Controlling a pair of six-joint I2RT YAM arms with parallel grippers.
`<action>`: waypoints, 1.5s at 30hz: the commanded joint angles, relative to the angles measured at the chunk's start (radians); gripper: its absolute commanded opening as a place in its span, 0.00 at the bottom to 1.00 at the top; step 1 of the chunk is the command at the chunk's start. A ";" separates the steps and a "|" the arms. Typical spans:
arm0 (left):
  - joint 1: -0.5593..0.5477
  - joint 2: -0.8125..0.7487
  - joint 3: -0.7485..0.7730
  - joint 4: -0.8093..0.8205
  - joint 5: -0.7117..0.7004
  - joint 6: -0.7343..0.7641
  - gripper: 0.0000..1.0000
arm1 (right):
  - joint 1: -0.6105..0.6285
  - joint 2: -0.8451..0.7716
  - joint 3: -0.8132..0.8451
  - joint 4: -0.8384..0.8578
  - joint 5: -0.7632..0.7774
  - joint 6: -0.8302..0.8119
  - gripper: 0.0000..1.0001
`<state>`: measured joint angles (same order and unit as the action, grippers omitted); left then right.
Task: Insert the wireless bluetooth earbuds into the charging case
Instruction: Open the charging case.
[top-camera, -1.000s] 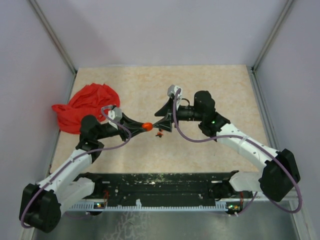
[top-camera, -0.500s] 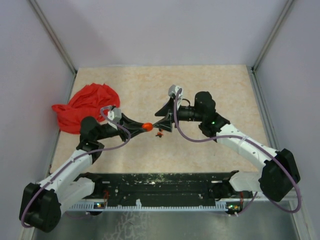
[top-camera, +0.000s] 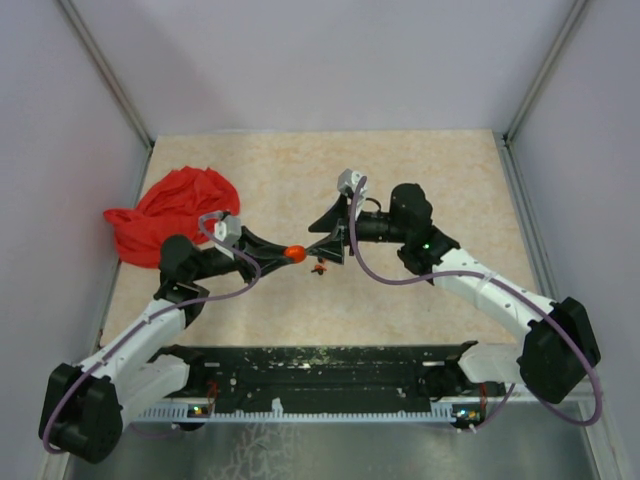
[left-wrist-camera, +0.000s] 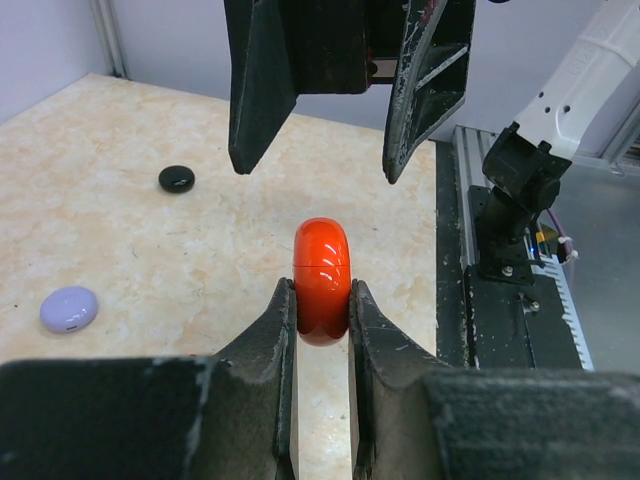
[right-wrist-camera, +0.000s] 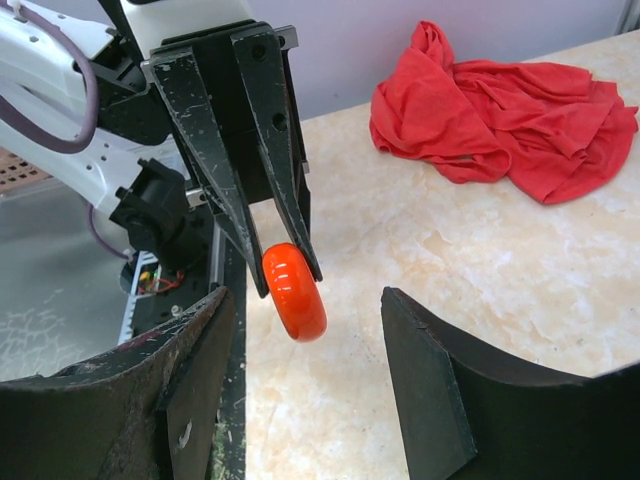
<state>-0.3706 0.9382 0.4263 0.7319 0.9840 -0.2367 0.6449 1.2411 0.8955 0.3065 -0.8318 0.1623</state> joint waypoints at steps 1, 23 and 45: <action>0.002 -0.010 -0.008 0.040 -0.009 -0.016 0.01 | -0.010 -0.003 -0.009 0.043 0.011 0.017 0.61; 0.020 0.015 -0.033 0.141 -0.021 -0.080 0.01 | -0.010 0.057 0.009 0.091 -0.003 0.035 0.62; 0.023 0.072 -0.026 0.227 0.101 -0.175 0.01 | -0.009 0.094 0.024 0.130 -0.031 0.067 0.60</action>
<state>-0.3511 0.9966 0.3985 0.8909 1.0252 -0.3698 0.6445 1.3235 0.8692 0.4263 -0.8627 0.2466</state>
